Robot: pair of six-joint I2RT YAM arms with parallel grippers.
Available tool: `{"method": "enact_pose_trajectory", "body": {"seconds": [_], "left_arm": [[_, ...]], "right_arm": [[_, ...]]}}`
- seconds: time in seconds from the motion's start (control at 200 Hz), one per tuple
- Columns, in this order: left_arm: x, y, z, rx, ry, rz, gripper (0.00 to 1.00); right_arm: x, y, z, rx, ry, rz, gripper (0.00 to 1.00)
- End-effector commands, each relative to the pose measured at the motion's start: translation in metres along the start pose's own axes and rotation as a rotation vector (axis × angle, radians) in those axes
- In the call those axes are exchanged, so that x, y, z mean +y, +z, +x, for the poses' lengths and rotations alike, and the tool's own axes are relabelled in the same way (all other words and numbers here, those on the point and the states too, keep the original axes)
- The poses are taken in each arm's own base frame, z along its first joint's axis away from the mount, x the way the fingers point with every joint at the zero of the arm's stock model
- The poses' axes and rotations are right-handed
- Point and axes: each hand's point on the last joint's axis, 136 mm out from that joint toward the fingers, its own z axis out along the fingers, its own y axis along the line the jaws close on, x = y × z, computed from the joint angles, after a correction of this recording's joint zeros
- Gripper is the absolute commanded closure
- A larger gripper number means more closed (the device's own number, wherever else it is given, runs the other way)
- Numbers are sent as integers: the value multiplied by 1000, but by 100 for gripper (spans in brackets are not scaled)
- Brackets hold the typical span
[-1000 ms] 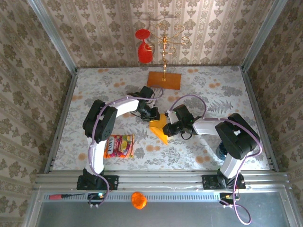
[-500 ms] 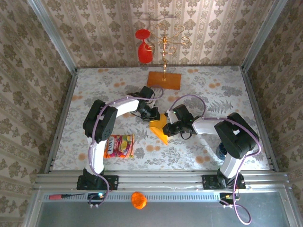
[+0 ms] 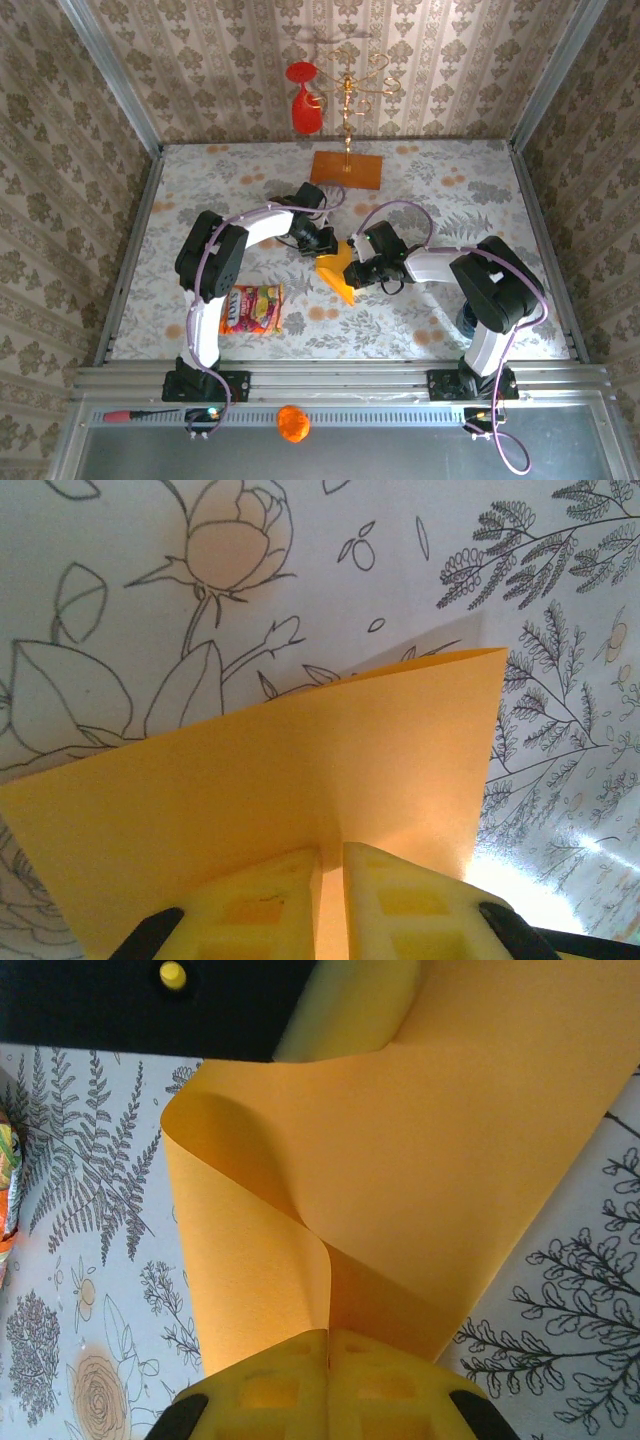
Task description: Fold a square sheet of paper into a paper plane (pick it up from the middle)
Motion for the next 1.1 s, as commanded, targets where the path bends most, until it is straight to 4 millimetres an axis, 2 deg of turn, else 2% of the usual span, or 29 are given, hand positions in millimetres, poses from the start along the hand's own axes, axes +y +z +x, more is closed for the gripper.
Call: {"method": "enact_pose_trajectory", "body": {"seconds": [0.0,0.375,0.465,0.6,0.655,0.75,0.95,1.095], "left_arm": [[13,14,18,62,-11,-32,84],[10,7,13,40,-6,-35,84],[6,-9,4,-10,-2,-40,83],[-1,-46,-15,-135,-11,-40,79],[-3,-56,-16,-168,-23,-35,78],[-6,-59,-9,-184,-58,-7,77],[-15,-47,22,-154,-147,60,79],[-25,-41,36,-147,-199,98,82]], "right_arm": [[-7,5,1,21,-5,24,99],[-13,8,10,61,11,49,99],[-14,7,12,67,10,57,99],[-14,4,12,70,7,62,99],[-14,4,12,73,8,65,99],[-13,4,10,73,9,65,99],[-15,5,10,83,17,73,99],[-16,5,12,87,20,81,99]]}}
